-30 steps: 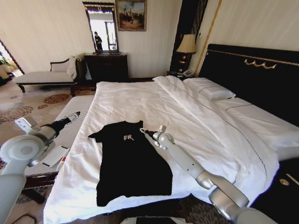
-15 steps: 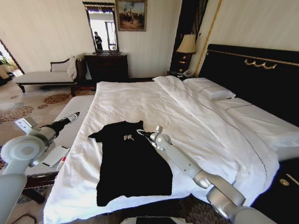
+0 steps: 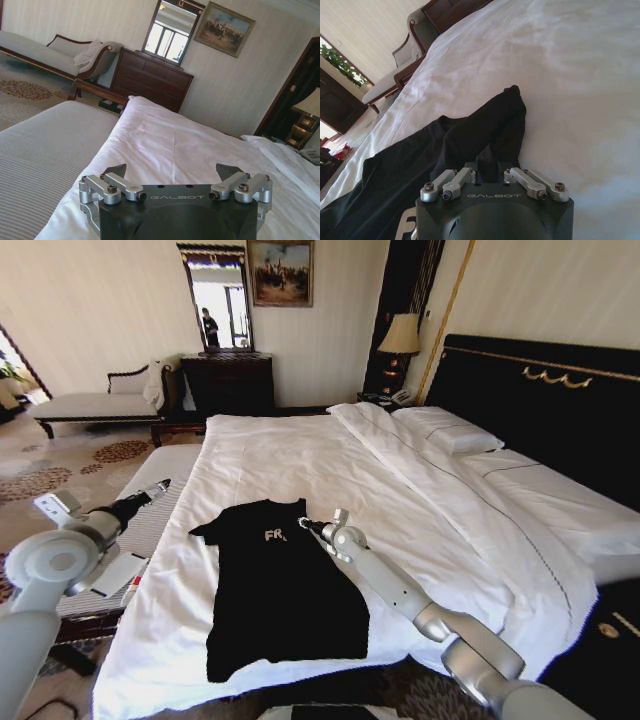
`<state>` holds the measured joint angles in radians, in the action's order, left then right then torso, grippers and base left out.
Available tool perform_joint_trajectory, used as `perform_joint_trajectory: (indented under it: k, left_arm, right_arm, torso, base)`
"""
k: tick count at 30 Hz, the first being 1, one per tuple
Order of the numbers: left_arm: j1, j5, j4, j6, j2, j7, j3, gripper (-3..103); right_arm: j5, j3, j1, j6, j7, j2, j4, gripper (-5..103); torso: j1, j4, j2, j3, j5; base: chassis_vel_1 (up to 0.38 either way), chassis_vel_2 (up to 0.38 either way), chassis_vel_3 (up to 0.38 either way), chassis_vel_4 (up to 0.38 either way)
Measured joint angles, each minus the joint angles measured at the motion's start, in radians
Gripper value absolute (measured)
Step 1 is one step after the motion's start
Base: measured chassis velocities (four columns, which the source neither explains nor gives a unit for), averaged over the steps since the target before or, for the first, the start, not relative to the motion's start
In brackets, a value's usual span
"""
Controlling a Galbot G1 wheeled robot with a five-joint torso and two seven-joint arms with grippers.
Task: Fold the clothes on the bed.
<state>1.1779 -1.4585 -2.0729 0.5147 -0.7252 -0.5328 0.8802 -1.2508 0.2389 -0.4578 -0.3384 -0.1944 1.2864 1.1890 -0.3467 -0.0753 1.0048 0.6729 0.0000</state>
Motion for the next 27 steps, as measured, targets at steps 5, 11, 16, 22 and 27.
perform_joint_trajectory:
  k: [5,11,16,22,27]
  left_arm:
    - [0.001,0.003,0.000,-0.002,-0.001,0.002,0.000,100]
    - [0.000,0.006,0.002,-0.005,-0.002,0.005,0.000,100]
    - [-0.003,0.010,0.005,-0.007,-0.005,0.009,-0.002,100]
    - [-0.012,0.016,0.007,-0.010,-0.010,0.013,-0.012,100]
    - [-0.014,0.016,0.006,-0.012,-0.008,0.015,-0.013,100]
  right_arm:
    - [0.003,0.000,0.001,0.012,0.002,-0.006,0.002,9]
    - [-0.003,-0.046,0.000,0.054,0.006,-0.040,0.023,0]
    - [-0.032,-0.116,-0.012,0.067,-0.016,-0.115,0.054,0]
    - [-0.035,-0.164,-0.024,0.075,-0.031,-0.178,0.050,0]
    - [-0.025,-0.199,-0.031,0.077,-0.046,-0.211,0.016,0]
  torso:
    - [0.000,0.0001,0.000,0.000,0.0000]
    - [0.000,0.0001,0.000,0.000,0.0001]
    - [0.000,-0.0002,0.000,0.000,0.0002]
    - [0.000,-0.0002,0.000,0.000,0.0003]
    - [0.000,-0.0001,0.000,0.000,0.0004]
  base:
    - [0.000,0.000,0.000,0.000]
    - [0.000,0.000,0.000,0.000]
    - [0.000,0.000,0.000,0.000]
    - [0.000,0.000,0.000,0.000]
    - [0.000,0.000,0.000,0.000]
